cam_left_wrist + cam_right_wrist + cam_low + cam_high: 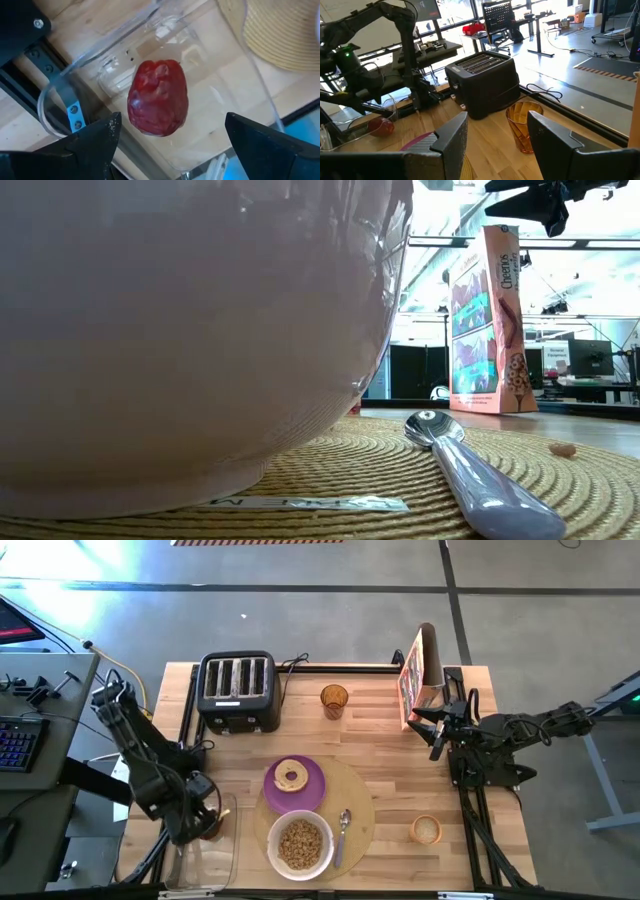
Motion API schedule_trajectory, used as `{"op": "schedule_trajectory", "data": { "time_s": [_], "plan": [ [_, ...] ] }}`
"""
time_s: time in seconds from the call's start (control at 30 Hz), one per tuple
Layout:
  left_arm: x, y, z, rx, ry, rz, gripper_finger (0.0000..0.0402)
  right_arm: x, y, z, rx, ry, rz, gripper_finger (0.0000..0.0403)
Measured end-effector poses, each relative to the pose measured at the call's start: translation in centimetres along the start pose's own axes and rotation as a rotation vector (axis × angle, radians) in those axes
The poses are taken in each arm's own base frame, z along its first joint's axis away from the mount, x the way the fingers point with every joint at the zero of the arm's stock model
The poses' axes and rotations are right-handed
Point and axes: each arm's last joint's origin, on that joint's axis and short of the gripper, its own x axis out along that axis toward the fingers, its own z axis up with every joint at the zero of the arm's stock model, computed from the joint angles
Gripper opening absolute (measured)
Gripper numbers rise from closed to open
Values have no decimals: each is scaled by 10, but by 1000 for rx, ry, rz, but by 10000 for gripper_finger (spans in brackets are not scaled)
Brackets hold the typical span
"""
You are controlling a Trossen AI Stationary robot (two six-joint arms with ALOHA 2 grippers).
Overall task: Arrange a breakfast setting
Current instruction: Put the apple from the transparent bin onto the purple plate
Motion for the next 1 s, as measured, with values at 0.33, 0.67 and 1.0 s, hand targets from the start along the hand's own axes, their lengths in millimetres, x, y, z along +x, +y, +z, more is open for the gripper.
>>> {"op": "schedule_trajectory", "data": {
  "time_s": [0.33,0.67,1.0],
  "plan": [
    [26,-14,-20,28,-55,47,349,0,0,0,-1,0,0,188],
    [49,-20,-33,43,-94,129,349,0,0,0,-1,0,0,188],
    [70,-25,-38,50,-118,180,349,0,0,0,0,0,0,188]
  ]
}}
